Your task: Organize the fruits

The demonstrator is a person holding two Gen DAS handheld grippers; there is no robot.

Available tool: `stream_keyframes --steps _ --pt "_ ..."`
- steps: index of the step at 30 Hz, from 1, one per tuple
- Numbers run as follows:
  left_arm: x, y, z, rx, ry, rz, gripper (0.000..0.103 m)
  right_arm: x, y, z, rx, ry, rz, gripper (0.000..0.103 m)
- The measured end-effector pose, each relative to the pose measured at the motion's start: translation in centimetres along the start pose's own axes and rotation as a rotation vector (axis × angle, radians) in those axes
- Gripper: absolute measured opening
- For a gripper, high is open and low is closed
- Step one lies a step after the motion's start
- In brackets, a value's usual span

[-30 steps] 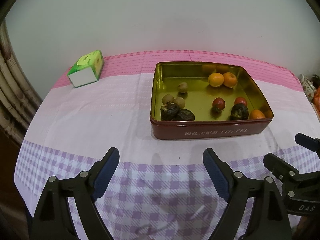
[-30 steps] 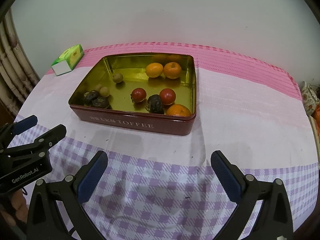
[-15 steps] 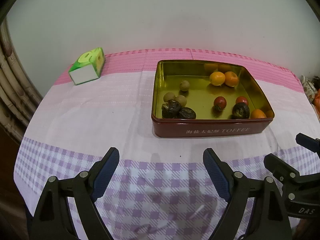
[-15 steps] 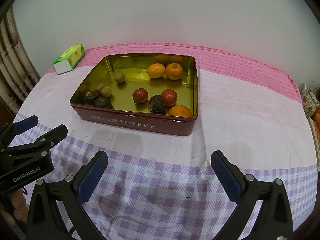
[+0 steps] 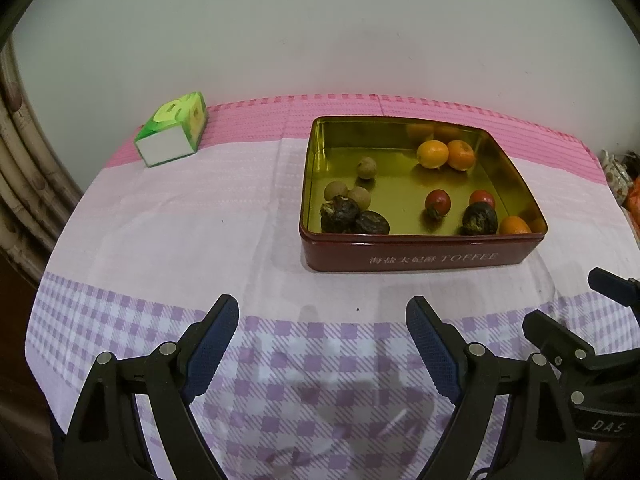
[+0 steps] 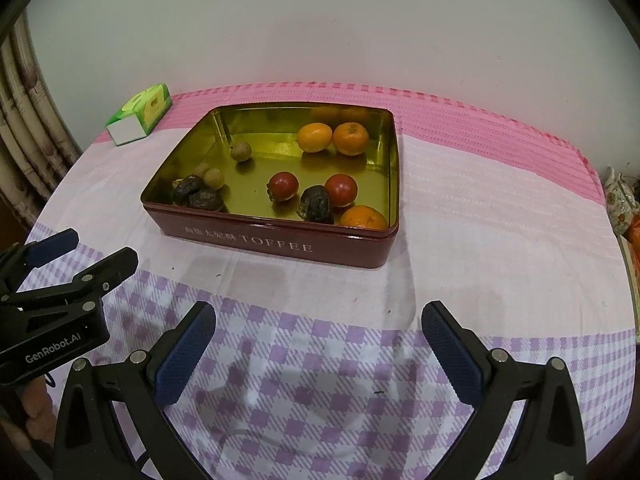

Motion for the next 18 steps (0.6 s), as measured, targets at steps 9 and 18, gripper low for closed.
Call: stream_keyframes --steps 9,18 --pt "-0.02 0.12 -0.10 0.006 0.001 0.006 0.086 0.13 0.10 -0.14 0.004 -0.002 0.001 0.102" --pt "-0.17 0.16 0.00 0.006 0.008 0.005 0.086 0.22 0.22 -0.28 0.010 -0.002 0.005 0.102"
Point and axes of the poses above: each gripper's, at about its wrist camera, not at the fingertips, and z roughly against the way its jaws point, x to its left, y to its underside, the point moved 6 cm from there along -z, roughly the way its jaws point, and after that the axes turned 2 degrees about z, right-handed, at the moved point
